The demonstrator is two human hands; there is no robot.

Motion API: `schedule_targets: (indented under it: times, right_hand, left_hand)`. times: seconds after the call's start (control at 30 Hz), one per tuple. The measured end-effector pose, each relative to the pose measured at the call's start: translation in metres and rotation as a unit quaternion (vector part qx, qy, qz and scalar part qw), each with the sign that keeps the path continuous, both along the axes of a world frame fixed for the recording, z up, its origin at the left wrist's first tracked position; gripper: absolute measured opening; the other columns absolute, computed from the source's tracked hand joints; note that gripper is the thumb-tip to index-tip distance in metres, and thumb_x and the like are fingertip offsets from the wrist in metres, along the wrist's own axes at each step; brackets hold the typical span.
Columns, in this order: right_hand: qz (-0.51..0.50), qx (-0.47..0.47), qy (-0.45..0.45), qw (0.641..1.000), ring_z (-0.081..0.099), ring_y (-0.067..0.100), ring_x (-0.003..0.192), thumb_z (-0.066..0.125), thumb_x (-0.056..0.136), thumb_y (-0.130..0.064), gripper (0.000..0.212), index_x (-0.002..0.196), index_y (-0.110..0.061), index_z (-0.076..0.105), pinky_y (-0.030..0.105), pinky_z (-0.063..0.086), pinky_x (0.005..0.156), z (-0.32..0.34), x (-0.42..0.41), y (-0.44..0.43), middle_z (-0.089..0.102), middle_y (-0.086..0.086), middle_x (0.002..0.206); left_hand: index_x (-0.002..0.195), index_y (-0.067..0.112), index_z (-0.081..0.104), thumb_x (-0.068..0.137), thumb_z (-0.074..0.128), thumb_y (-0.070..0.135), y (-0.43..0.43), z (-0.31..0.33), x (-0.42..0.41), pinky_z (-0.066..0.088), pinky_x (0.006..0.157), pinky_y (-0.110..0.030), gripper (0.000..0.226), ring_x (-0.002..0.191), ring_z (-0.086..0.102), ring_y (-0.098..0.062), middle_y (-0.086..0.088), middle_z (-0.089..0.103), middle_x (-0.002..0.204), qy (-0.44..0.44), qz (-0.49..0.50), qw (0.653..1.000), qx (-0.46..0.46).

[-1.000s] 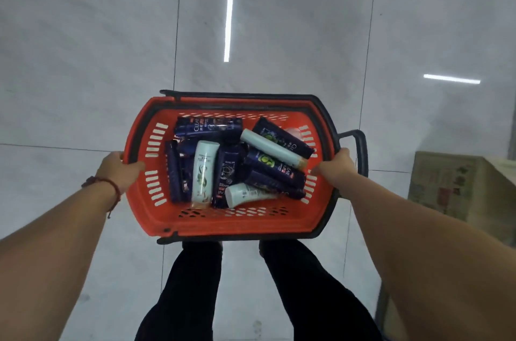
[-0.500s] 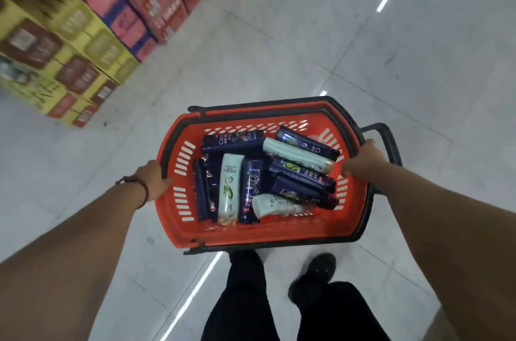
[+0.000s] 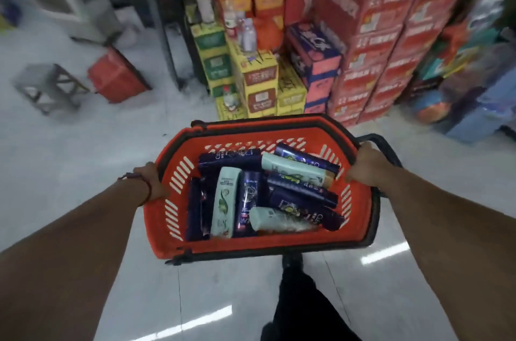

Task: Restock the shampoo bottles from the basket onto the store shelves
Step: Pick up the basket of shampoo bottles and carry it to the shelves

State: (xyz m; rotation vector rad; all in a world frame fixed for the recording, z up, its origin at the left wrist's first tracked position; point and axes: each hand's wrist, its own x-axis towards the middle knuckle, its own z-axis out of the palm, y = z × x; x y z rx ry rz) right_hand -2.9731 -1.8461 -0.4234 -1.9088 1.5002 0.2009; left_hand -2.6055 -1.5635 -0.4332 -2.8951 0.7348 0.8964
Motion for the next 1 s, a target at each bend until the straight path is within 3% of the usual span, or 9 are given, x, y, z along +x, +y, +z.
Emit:
schedule_targets:
  times: [0.13,0.2,0.3,0.4,0.5,0.6,0.7,1.0]
  right_hand:
    - [0.123,-0.022,-0.001,0.992,0.064,0.035,0.098,0.092,0.056,-0.021,0.1,0.138,0.005,0.042,0.037,0.055,0.073,0.014,0.164,-0.038,0.062,0.02,0.118]
    - [0.173,-0.034,-0.013,0.984,0.063,0.037,0.103,0.092,0.066,-0.018,0.104,0.146,0.003,0.029,0.036,0.05,0.068,0.024,0.253,-0.049,0.06,0.021,0.122]
    - [0.248,-0.041,-0.025,0.968,0.058,0.041,0.114,0.091,0.072,-0.022,0.116,0.153,0.003,0.013,0.041,0.054,0.08,0.04,0.386,-0.054,0.054,0.026,0.132]
    - [0.314,-0.071,-0.038,0.946,0.058,0.042,0.118,0.093,0.069,-0.025,0.1,0.141,0.007,0.032,0.041,0.052,0.089,0.065,0.509,-0.043,0.056,0.027,0.132]
    - [0.369,-0.106,-0.058,0.921,0.062,0.041,0.112,0.091,0.069,-0.021,0.077,0.127,0.009,0.051,0.039,0.052,0.091,0.084,0.613,-0.018,0.062,0.026,0.123]
    - [0.402,-0.107,-0.073,0.906,0.069,0.036,0.094,0.09,0.067,-0.019,0.057,0.115,-0.002,0.065,0.043,0.057,0.088,0.088,0.714,0.015,0.07,0.02,0.11]
    - [0.434,-0.104,-0.062,0.893,0.07,0.034,0.084,0.089,0.067,-0.021,0.052,0.112,-0.007,0.068,0.046,0.059,0.084,0.075,0.815,0.057,0.071,0.018,0.102]
    - [0.451,-0.059,-0.041,0.89,0.068,0.039,0.1,0.087,0.071,-0.018,0.062,0.125,-0.004,0.06,0.045,0.056,0.091,0.027,1.107,0.206,0.067,0.024,0.117]
  left_hand:
    - [0.114,0.01,0.062,0.063,0.087,0.041,0.037,0.02,0.096,0.056,0.071,-0.034,0.064,0.079,0.064,-0.027,-0.007,0.063,0.09,-0.035,0.105,0.994,0.012]
    - [0.105,0.012,0.069,0.059,0.088,0.046,0.058,0.035,0.144,0.059,0.071,-0.034,0.06,0.076,0.068,-0.024,-0.006,0.07,0.087,-0.035,0.143,0.989,0.03]
    - [0.098,0.015,0.072,0.048,0.091,0.05,0.094,0.062,0.208,0.062,0.07,-0.036,0.065,0.075,0.073,-0.022,-0.004,0.074,0.086,0.0,0.219,0.975,0.046]
    - [0.102,0.01,0.073,0.04,0.092,0.049,0.13,0.079,0.256,0.062,0.062,-0.042,0.075,0.071,0.074,-0.025,-0.007,0.075,0.084,0.003,0.317,0.948,0.028]
    - [0.099,0.007,0.069,0.046,0.09,0.045,0.159,0.086,0.29,0.059,0.05,-0.034,0.068,0.066,0.07,-0.025,-0.009,0.071,0.081,-0.023,0.407,0.913,-0.004]
    - [0.11,0.007,0.066,0.052,0.087,0.044,0.184,0.078,0.331,0.056,0.067,-0.034,0.071,0.075,0.063,-0.024,-0.007,0.064,0.087,-0.065,0.459,0.886,-0.031]
    - [0.112,0.008,0.065,0.062,0.087,0.038,0.221,0.055,0.391,0.049,0.067,-0.03,0.063,0.076,0.058,-0.025,-0.007,0.06,0.088,-0.077,0.5,0.862,-0.018]
    - [0.112,0.012,0.068,0.065,0.083,0.036,0.357,0.015,0.632,0.051,0.066,-0.026,0.055,0.087,0.069,-0.023,-0.008,0.071,0.1,-0.01,0.56,0.829,0.014]
